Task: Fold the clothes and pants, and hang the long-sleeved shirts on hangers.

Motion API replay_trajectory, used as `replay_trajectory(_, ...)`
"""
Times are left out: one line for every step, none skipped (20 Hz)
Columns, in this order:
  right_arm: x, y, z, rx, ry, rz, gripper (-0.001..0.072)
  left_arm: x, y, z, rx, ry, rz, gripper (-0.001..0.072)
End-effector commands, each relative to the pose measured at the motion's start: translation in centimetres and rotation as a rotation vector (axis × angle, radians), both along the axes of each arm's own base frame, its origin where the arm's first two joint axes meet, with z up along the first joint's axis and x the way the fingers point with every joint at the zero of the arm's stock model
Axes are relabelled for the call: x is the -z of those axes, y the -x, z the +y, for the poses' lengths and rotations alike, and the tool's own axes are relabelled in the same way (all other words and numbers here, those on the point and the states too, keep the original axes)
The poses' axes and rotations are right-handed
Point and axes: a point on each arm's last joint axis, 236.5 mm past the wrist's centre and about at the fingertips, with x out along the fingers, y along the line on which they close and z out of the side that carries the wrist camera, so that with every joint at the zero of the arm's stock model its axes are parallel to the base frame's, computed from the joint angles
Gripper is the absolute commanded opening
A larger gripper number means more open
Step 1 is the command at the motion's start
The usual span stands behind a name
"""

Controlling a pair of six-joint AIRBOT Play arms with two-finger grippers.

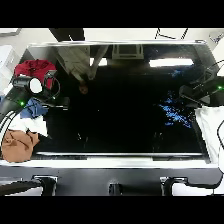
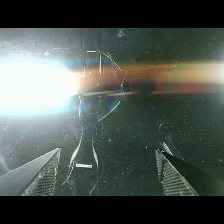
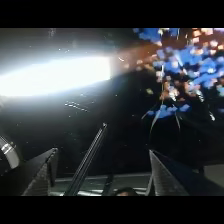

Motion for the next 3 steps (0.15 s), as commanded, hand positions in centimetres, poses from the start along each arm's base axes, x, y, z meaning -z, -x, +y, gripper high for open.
replay_trajectory(0.13,0.11,0.05,-0.004,0.003,0.006,0.0664,0.07,0.03,-0.09,0.003,0.002,0.0,0.0706)
replay_trajectory(0.13,0.11,0.05,-0.004,0.003,0.007,0.0664,0.06,0.02,-0.09,0.003,0.002,-0.001,0.0706)
replay_trajectory(0.13,0.11,0.05,-0.004,0.003,0.006,0.0664,0.06,0.02,-0.09,0.003,0.002,-0.001,0.0706)
